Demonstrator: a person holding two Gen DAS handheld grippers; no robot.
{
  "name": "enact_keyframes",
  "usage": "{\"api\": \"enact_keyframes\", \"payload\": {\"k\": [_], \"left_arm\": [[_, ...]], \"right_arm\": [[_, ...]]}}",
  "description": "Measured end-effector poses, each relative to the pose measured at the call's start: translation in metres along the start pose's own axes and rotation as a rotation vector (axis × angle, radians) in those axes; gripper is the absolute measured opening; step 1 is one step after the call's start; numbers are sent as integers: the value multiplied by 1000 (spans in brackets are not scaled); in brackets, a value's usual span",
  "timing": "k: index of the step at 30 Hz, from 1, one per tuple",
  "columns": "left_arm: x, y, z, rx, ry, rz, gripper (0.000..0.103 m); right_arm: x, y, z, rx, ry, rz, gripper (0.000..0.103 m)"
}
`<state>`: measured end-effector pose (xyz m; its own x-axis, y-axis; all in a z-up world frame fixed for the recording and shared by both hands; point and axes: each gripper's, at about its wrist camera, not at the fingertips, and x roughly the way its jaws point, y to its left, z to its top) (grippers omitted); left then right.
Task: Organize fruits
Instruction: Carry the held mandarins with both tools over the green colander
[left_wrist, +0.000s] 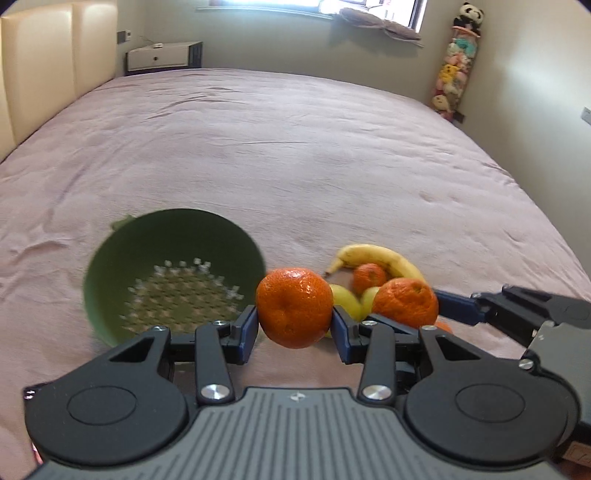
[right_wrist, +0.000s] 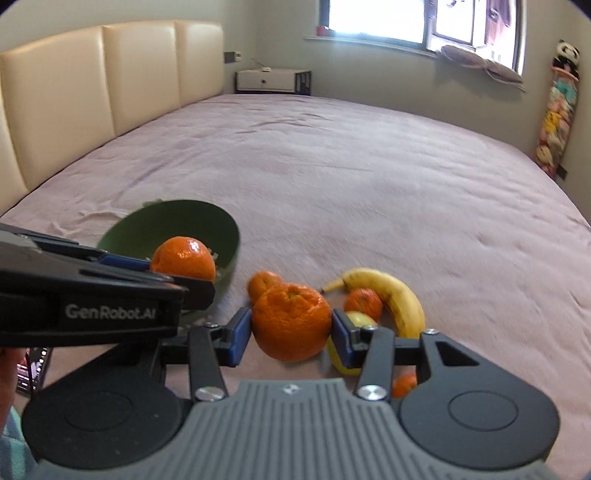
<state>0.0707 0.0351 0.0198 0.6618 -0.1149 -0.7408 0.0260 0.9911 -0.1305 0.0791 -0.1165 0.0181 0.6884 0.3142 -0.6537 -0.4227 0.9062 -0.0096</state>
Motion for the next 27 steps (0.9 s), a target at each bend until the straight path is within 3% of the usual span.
{"api": "enact_keyframes", "payload": {"k": [13,27], "left_arm": [[10,50,30,-23,32,167,48],[57,82,29,-31,156,294,47]], "right_arm": [[46,43,53,-228,-3,105,44],[123,79,66,-549,141,236,44]]}}
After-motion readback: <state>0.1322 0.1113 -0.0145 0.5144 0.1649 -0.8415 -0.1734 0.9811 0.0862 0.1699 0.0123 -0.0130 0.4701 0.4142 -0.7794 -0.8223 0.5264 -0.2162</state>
